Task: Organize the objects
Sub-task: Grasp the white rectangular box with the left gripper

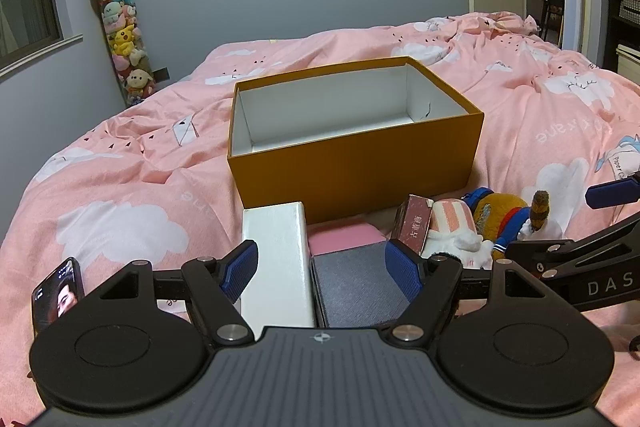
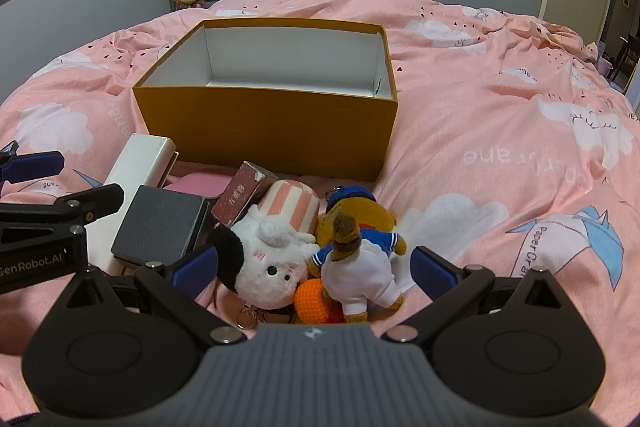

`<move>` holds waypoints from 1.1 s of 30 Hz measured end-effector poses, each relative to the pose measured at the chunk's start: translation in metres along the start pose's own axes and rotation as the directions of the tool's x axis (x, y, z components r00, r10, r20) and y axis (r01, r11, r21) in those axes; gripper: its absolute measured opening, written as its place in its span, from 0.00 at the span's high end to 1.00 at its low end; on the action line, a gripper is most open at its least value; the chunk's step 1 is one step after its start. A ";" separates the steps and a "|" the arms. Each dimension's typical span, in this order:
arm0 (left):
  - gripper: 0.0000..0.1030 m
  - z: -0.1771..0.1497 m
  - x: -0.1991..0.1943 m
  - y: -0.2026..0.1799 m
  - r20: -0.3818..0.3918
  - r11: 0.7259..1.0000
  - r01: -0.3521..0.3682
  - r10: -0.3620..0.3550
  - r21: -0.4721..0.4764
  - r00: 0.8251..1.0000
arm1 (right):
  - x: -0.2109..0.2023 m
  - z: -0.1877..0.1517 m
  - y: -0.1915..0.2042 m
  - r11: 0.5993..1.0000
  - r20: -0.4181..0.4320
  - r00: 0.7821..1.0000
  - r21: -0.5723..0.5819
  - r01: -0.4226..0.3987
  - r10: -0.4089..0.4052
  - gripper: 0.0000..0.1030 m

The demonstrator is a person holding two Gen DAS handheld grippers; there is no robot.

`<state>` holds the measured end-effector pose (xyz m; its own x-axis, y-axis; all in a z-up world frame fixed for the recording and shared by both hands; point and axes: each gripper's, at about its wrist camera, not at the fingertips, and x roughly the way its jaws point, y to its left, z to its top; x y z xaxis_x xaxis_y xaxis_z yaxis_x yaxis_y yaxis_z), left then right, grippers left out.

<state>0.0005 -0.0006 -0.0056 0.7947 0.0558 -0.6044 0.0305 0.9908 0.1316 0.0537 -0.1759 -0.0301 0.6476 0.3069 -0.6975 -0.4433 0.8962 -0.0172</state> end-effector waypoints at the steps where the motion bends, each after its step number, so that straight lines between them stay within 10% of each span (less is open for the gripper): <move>1: 0.17 0.000 0.000 0.000 -0.002 1.000 -0.001 0.001 -0.001 1.000 | 0.000 0.000 0.000 1.000 -0.002 1.000 0.001 0.000 0.000 0.01; 26: 0.24 0.000 0.004 0.001 -0.067 0.996 0.082 -0.081 0.025 0.994 | 0.006 0.008 -0.001 0.997 -0.032 0.997 -0.006 -0.073 0.073 0.01; 33: 0.28 0.013 0.026 0.033 -0.179 0.990 0.079 -0.099 -0.115 0.979 | 0.018 0.028 0.012 0.985 -0.054 0.988 -0.083 -0.151 0.146 0.22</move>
<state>0.0299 0.0315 -0.0068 0.6664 -0.0214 -0.7453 0.0236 0.9997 -0.0076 0.0774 -0.1505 -0.0227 0.5409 0.4170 -0.7305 -0.5855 0.8102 0.0290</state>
